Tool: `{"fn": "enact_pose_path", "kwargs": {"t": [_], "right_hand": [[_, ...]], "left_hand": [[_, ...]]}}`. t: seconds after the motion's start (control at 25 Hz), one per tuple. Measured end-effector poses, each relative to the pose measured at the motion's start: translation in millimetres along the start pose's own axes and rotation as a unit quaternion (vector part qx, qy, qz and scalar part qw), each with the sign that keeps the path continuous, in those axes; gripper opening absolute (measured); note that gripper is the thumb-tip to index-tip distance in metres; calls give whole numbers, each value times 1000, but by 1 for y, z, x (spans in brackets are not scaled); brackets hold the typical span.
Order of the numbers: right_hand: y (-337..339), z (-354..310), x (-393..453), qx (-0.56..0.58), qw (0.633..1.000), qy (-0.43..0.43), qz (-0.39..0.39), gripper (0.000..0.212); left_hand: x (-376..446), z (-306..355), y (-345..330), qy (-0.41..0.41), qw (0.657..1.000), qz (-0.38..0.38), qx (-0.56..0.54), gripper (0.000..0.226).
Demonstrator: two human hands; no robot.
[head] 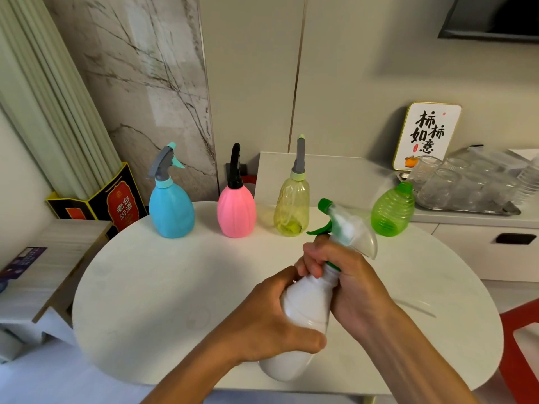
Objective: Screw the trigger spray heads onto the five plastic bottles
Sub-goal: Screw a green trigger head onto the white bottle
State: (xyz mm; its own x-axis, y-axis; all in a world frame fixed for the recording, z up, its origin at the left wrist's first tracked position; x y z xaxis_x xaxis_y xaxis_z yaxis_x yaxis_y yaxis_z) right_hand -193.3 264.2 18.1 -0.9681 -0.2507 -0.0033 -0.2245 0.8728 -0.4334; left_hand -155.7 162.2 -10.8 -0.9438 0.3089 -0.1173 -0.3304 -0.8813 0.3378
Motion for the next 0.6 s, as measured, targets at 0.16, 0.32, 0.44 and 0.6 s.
{"fn": "enact_pose_path", "kwargs": {"t": [0.16, 0.32, 0.44, 0.6], "right_hand": [[0, 4, 1, -79, 995, -19, -65, 12], [0, 8, -1, -221, 972, -8, -75, 30], [0, -1, 4, -258, 965, 29, -36, 30], [33, -53, 27, -235, 957, 138, 95, 21]], "left_hand": [[4, -6, 15, 3, 999, 44, 3, 70], [6, -7, 29, -1, 993, 99, -59, 57], [6, -1, 24, -7, 988, 119, -94, 66], [13, -8, 39, 33, 976, 170, -131, 71]]}}
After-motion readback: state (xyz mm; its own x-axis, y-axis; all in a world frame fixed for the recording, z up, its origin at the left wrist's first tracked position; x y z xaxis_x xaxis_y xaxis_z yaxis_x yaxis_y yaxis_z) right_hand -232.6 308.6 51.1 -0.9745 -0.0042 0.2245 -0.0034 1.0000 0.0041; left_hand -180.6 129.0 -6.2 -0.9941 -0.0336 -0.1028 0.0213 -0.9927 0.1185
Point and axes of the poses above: each hand's wrist, its own x-axis towards the middle knuckle, its own y-axis out of the back of the hand, z = x × y, the point moved 7 cm from there along x, towards the middle knuckle, and after that the axes turned 4 degrees about y, right-handed, at the moved point
